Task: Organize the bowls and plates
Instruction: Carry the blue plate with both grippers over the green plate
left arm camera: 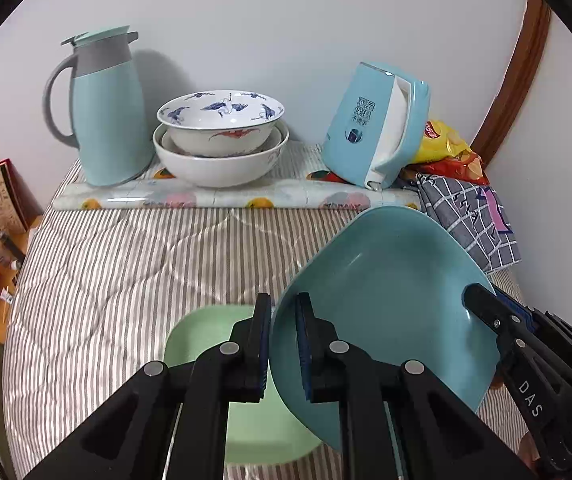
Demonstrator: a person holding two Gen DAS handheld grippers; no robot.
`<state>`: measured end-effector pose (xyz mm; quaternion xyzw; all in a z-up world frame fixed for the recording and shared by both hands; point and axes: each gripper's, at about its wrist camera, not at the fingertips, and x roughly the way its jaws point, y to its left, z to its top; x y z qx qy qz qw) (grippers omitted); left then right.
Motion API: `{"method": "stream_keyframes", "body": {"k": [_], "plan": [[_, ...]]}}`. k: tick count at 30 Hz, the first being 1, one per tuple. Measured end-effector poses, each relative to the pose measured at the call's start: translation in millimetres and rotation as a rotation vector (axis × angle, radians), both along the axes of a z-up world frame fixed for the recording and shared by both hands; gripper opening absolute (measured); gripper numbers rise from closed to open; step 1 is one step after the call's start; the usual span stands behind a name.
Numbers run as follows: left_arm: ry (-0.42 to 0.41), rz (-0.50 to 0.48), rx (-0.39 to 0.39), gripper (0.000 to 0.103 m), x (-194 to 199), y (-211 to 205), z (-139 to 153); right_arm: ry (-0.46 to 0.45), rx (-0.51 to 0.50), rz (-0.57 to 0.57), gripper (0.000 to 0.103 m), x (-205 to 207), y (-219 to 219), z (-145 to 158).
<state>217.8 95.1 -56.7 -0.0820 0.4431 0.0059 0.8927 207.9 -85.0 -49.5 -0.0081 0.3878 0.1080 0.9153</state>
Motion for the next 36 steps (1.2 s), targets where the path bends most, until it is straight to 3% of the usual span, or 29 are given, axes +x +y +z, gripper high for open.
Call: {"method": "stream_keyframes", "body": {"k": [19,36], "plan": [[0.047,-0.001,-0.018,0.013,-44.4,2.4,-24.3,0.042,0.008,-0.003,0.010,-42.7,-4.0,-21.6],[0.092,0.091,-0.003,0.012,-62.8,52.3,-46.6,0.101,-0.001,0.101,0.010,-46.5,48.6,-47.7]]}}
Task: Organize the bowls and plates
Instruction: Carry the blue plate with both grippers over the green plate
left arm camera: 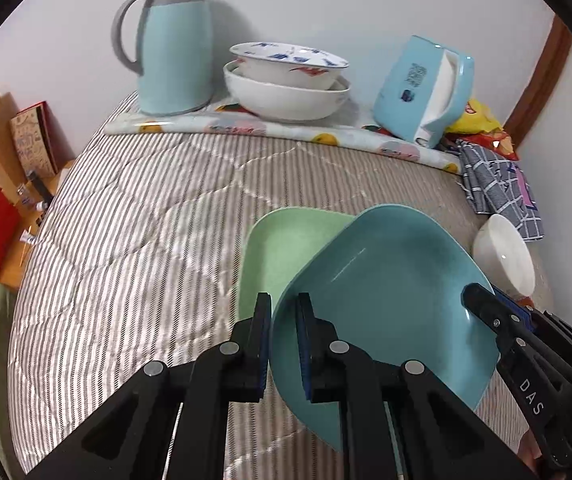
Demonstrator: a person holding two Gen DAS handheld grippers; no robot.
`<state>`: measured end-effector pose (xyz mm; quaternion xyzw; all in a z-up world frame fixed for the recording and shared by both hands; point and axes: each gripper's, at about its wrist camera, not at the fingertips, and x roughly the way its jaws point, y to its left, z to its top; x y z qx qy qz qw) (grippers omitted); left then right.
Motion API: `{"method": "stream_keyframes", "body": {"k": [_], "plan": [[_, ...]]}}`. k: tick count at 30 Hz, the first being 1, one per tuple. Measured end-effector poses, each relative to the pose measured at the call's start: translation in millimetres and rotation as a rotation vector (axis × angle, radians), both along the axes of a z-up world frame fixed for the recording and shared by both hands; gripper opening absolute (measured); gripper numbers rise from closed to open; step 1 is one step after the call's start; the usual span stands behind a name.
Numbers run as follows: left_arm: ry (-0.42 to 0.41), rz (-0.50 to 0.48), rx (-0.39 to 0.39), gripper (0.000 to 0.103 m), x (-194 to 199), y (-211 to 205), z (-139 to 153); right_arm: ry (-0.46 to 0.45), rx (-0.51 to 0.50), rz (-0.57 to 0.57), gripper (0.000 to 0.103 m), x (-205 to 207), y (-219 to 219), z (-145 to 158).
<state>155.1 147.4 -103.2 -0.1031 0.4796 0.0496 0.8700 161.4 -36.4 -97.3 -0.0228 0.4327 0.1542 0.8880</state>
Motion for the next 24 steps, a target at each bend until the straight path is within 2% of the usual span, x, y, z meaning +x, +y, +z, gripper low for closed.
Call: {"method": "stream_keyframes", "body": {"k": [11,24], "plan": [[0.051,0.047,0.006,0.012,0.0,18.5,-21.8,0.059,-0.014,0.063,0.010,10.5,21.0,-21.0],[0.070,0.070,0.000,0.012,21.4,32.1,-33.3,0.084,-0.070,0.141,0.011,41.7,43.0,-30.6]]}}
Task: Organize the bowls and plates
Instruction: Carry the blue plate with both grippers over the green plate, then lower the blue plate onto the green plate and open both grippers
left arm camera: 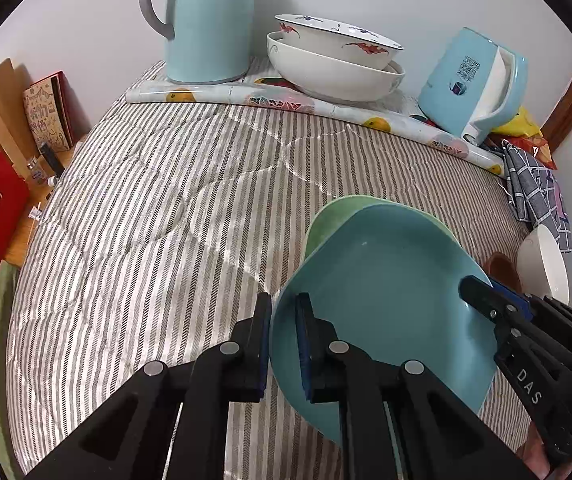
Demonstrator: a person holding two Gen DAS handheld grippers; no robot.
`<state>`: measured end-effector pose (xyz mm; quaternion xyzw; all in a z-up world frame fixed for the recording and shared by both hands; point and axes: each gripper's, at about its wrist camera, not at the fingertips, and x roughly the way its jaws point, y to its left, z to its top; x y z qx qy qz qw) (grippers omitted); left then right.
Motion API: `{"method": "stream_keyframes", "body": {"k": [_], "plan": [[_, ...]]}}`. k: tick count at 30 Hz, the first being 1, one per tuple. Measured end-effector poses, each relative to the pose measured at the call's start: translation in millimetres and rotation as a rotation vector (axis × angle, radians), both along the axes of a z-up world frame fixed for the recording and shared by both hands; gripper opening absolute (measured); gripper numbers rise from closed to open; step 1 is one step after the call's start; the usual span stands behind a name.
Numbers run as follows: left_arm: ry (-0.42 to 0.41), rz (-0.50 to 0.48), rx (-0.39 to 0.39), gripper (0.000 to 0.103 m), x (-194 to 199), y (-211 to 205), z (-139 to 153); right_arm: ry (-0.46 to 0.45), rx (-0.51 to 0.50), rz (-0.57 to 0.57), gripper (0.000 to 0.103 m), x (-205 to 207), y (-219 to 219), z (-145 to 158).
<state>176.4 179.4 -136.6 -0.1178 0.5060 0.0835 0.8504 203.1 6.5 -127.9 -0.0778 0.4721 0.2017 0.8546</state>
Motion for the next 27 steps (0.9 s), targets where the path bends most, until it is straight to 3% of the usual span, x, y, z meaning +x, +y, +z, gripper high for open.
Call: {"method": "stream_keyframes", "body": {"k": [8,16,20,27], "plan": [[0.017,-0.027,-0.019,0.012,10.0,-5.0,-9.5,-0.018,-0.058,0.031,0.014,22.5,6.1,-3.8],[0.039,-0.031,-0.013,0.013,11.0,-6.6,-14.2,-0.043,-0.030,0.032,0.019,30.8,6.6,-1.6],[0.043,-0.036,-0.007,0.015,9.2,-5.9,-13.5,-0.039,-0.008,0.005,0.039,23.1,-2.9,-0.1],[0.035,-0.029,-0.016,0.018,0.3,-4.1,-11.8,0.007,0.028,-0.024,0.039,2.2,-19.3,0.0]]}}
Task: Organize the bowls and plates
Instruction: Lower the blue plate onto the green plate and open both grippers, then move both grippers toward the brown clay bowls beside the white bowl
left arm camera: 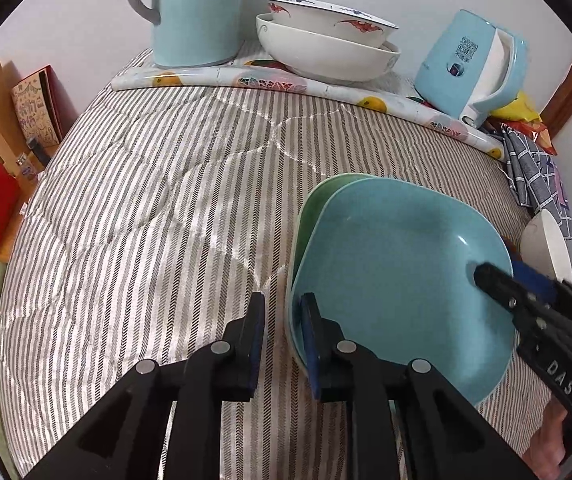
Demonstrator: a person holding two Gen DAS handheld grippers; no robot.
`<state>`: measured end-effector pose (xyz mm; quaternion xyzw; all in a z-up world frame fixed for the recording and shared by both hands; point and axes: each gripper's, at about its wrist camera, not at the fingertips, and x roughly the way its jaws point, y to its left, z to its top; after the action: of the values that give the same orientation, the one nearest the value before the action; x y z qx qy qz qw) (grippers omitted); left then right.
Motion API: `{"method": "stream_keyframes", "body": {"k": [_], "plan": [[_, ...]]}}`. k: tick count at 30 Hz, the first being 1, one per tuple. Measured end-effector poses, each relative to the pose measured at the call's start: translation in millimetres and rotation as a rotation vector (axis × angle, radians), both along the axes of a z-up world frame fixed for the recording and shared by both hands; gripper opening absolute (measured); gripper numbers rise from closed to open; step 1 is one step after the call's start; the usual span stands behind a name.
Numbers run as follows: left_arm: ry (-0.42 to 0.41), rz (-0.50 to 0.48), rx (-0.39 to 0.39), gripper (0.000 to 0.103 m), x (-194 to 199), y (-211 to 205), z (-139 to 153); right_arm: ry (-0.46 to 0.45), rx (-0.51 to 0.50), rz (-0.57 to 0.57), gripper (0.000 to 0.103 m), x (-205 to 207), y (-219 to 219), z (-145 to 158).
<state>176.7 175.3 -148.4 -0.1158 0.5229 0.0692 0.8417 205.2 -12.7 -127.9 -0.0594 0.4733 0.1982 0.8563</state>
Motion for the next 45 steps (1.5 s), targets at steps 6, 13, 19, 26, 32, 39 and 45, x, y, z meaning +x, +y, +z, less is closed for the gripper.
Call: {"method": "stream_keyframes", "body": {"k": [6,13,19,26,32,39,45], "plan": [[-0.019,-0.001,-0.017,0.018,-5.3,1.7,4.7,-0.010,-0.003,0.003,0.027,-3.0,5.5,-4.9],[-0.035,-0.004,-0.008,0.018,-9.0,3.4,9.5,-0.009,-0.049,0.005,0.016,3.7,19.8,-15.0],[-0.051,-0.006,0.006,0.018,-11.6,1.1,17.0,-0.031,0.024,-0.030,0.029,-1.1,-3.8,0.8],[-0.101,-0.028,0.020,0.018,-18.6,-18.7,37.5,-0.120,0.019,-0.106,0.049,-16.2,-47.2,26.2],[-0.158,-0.065,0.070,0.018,-25.7,-54.6,57.5,-0.168,0.032,-0.184,0.054,-35.9,-92.5,40.1],[-0.224,-0.097,0.146,0.018,-26.0,-104.8,78.0,-0.194,0.044,-0.272,0.056,-58.4,-148.7,50.6],[-0.224,-0.131,0.170,0.018,-13.7,-149.4,80.5,-0.154,0.075,-0.318,0.058,-69.0,-197.9,55.9]]}}
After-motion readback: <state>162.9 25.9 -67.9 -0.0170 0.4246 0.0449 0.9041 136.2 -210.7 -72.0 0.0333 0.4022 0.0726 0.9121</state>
